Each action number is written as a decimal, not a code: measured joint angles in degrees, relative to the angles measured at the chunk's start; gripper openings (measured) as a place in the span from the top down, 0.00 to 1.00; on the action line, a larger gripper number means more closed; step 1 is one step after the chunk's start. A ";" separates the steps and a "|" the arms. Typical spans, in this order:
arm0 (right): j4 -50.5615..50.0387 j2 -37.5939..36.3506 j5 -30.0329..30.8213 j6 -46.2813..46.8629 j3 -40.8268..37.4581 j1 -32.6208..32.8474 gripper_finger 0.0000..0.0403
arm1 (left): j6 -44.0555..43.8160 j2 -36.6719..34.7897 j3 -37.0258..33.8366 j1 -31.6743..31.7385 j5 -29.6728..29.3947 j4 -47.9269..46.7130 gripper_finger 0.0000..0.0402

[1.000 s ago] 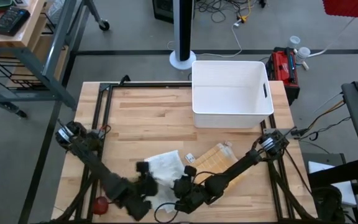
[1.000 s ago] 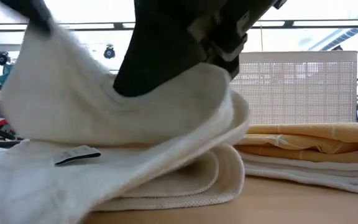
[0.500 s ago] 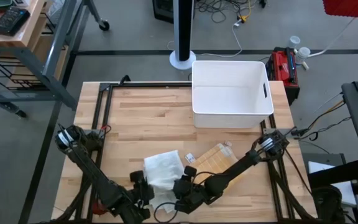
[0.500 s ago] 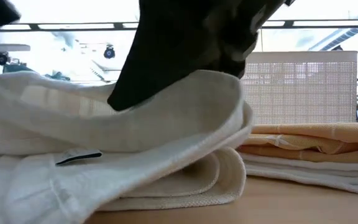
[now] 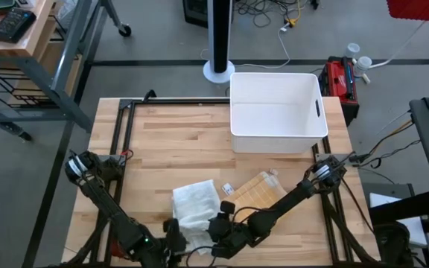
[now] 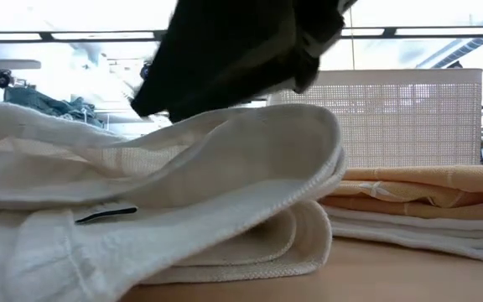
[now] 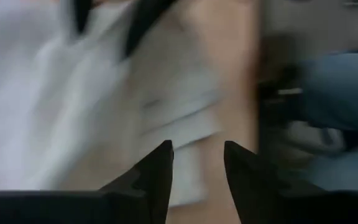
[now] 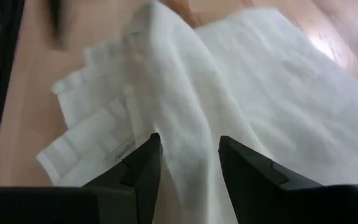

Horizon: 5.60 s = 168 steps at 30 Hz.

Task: Fold towel
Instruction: Fold the white checkered towel

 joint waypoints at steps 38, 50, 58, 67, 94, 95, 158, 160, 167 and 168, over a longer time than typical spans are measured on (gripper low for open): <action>19.85 7.41 4.20 -27.89 0.20 -3.06 0.69 | -14.50 -0.57 -9.84 1.89 -9.15 -2.07 0.91; 19.98 4.20 5.62 -29.68 1.98 0.09 0.94 | -13.35 -0.57 -9.95 4.13 -7.53 -2.10 0.91; 13.24 4.09 -1.89 -23.09 2.08 1.62 0.92 | -13.58 -0.57 -9.95 4.36 -7.14 -2.02 0.91; 10.42 3.10 -3.25 -19.92 2.14 1.34 0.87 | -11.92 -1.88 -6.70 4.03 -1.44 -1.12 0.91; -7.30 0.83 0.38 -9.65 2.10 1.40 0.65 | -22.82 -2.33 2.56 -3.94 -9.11 -14.12 0.91; -7.91 0.85 -0.02 -9.67 2.04 1.40 0.65 | -22.02 -2.05 2.71 -3.87 -11.65 -13.27 0.91; -30.46 -33.61 -12.41 -35.91 31.23 14.72 1.00 | 16.17 -6.05 53.65 0.43 -0.39 -49.26 0.97; -28.45 -32.19 -15.27 -38.29 30.41 15.09 1.00 | 18.75 -6.29 51.36 0.45 -6.21 -46.92 0.95; -28.09 -22.38 -15.51 -44.51 28.89 15.08 1.00 | 39.95 -6.16 37.16 5.04 -4.71 -16.33 0.87; -26.90 -20.64 -13.78 -45.77 28.89 15.28 1.00 | 42.71 -6.16 34.62 5.78 -2.53 -10.93 0.85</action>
